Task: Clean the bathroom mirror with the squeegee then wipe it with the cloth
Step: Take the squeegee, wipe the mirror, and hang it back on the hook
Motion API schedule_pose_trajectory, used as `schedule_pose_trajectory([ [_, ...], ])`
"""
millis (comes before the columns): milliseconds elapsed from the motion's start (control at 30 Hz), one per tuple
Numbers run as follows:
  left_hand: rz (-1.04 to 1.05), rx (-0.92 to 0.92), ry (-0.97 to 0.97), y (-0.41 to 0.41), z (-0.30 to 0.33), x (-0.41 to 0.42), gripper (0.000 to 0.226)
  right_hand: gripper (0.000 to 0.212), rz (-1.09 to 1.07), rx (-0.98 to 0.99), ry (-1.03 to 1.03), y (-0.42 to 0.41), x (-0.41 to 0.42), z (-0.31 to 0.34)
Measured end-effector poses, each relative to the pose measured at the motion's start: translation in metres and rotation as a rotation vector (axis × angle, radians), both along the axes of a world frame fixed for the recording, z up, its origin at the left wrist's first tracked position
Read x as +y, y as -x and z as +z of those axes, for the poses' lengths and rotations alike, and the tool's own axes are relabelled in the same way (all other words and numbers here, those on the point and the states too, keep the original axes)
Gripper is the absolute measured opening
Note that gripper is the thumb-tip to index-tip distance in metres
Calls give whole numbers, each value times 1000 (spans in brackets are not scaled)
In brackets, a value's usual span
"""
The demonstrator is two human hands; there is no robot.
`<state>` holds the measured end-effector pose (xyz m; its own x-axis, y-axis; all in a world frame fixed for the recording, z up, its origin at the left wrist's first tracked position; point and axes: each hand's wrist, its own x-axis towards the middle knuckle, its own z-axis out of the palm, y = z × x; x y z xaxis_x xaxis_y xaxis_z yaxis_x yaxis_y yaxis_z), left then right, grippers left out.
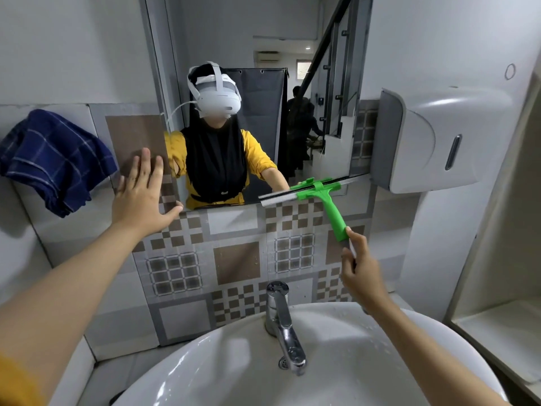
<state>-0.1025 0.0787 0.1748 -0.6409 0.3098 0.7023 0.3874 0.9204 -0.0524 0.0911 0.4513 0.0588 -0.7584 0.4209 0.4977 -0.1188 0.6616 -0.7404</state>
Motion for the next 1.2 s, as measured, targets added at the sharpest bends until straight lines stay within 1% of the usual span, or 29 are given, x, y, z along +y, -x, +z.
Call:
schedule_pose_trajectory([
  [133, 0, -6, 9, 0, 0, 0, 108, 32, -13, 52, 239, 1, -48, 8],
  [267, 0, -17, 13, -1, 1, -2, 108, 25, -21, 82, 538, 6, -92, 25],
  [333, -4, -22, 14, -2, 2, -2, 108, 22, -42, 104, 655, 10, -111, 35],
  [433, -10, -23, 14, -3, 2, -3, 107, 19, -57, 121, 794, 16, -136, 46],
  [600, -20, -25, 25, -1, 3, -10, 106, 18, -71, 93, 952, 27, -190, 62],
  [733, -57, -5, 35, -2, -3, -13, 108, 21, -54, 80, 954, 31, -229, 63],
  [933, -5, -13, 133, 1, -12, -25, 123, 24, 0, 119, 799, 38, -288, 44],
  [1067, -12, 9, 153, 1, -10, -30, 125, 33, 4, 104, 687, 38, -306, 29],
  [1200, -47, 25, 145, 7, -11, -35, 125, 39, -23, 116, 624, 41, -310, 21],
])
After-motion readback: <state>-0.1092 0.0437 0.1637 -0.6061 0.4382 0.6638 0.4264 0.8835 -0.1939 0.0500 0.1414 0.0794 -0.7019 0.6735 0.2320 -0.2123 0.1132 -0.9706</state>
